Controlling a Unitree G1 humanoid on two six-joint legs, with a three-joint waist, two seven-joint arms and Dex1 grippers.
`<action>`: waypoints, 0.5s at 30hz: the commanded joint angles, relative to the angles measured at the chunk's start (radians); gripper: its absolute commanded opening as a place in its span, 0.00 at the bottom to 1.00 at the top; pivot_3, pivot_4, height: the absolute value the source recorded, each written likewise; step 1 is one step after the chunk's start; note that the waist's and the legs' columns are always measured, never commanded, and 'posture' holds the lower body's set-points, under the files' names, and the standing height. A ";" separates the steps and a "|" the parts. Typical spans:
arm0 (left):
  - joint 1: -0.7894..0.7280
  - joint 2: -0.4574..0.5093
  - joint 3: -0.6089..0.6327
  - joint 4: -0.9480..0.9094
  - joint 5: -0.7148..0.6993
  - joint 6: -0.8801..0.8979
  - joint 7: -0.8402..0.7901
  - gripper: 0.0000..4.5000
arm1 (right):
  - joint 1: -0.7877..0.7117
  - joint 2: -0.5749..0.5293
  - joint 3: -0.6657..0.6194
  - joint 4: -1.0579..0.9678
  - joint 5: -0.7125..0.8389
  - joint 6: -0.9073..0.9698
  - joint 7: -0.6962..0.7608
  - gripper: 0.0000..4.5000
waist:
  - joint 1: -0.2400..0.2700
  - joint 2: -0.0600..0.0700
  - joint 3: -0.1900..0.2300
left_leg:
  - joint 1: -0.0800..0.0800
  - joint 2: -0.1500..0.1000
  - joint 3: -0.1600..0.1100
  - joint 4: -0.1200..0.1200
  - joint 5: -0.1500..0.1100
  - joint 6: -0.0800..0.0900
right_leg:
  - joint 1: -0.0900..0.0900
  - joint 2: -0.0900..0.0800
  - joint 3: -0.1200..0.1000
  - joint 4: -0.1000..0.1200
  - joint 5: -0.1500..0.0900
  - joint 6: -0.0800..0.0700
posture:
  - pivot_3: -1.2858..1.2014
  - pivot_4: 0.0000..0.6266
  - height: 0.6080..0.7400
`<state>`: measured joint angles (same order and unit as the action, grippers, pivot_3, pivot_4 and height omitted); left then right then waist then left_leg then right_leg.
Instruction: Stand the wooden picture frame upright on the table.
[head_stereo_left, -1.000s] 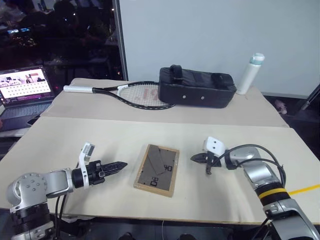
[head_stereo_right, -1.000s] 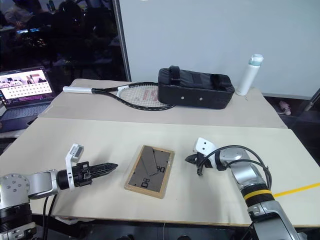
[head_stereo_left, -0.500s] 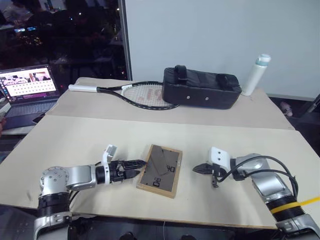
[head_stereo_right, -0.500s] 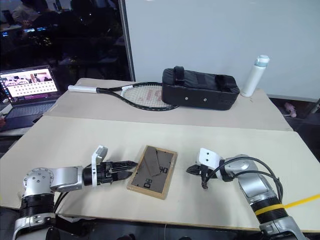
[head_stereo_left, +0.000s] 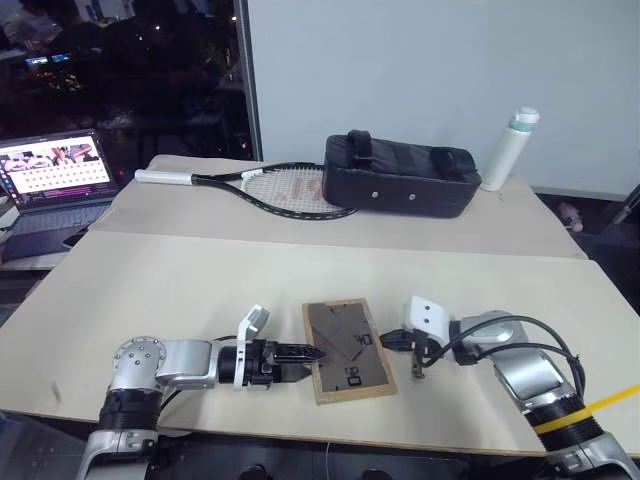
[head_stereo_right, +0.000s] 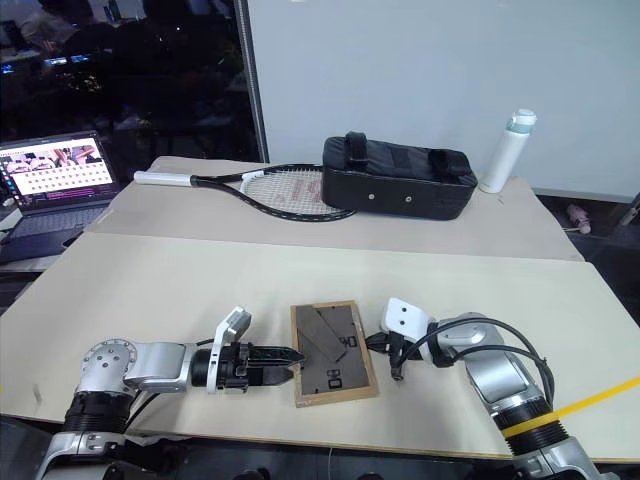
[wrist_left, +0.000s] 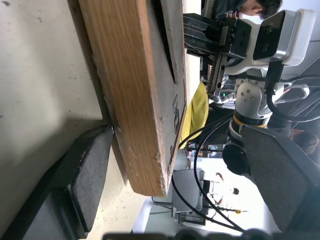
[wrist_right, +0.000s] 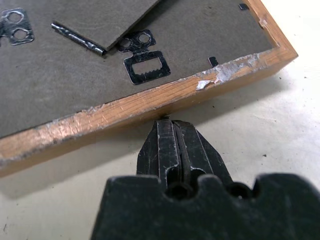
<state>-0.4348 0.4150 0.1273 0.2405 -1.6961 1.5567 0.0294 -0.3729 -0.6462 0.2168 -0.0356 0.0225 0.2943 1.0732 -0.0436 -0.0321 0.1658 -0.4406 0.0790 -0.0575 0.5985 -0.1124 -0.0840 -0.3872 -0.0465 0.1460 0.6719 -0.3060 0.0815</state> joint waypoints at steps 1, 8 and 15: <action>0.016 -0.061 -0.065 0.012 -0.043 -0.049 0.061 0.98 | 0.050 0.022 0.042 -0.107 0.019 0.082 -0.014 0.00 | 0.001 0.000 0.000 | 0.000 0.000 0.000 0.000 0.000 0.000 | 0.000 0.000 0.000 0.000 0.000 0.000 | 0.52 0.24 0.62; 0.053 -0.074 -0.098 -0.033 -0.136 -0.134 0.149 0.98 | 0.091 0.010 0.037 -0.184 0.023 0.153 -0.038 0.00 | 0.003 0.000 0.000 | 0.000 0.000 0.000 0.000 0.000 0.000 | 0.000 0.000 0.000 -0.001 0.000 0.000 | 0.52 0.24 0.62; 0.121 0.034 -0.171 -0.139 -0.247 -0.165 0.148 0.98 | 0.077 -0.005 0.026 -0.162 0.019 0.154 -0.039 0.00 | 0.000 0.000 0.000 | 0.000 0.000 0.000 -0.001 -0.002 -0.003 | -0.001 0.000 0.000 -0.002 -0.001 -0.002 | 0.52 0.24 0.62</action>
<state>-0.3335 0.4288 -0.0080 0.1258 -1.9268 1.3923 0.1817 -0.3003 -0.6389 0.2258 -0.2041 0.0338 0.4354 1.0239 -0.0441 -0.0324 0.1658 -0.4409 0.0792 -0.0574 0.5968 -0.1149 -0.0877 -0.3881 -0.0466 0.1461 0.6702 -0.3075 0.0789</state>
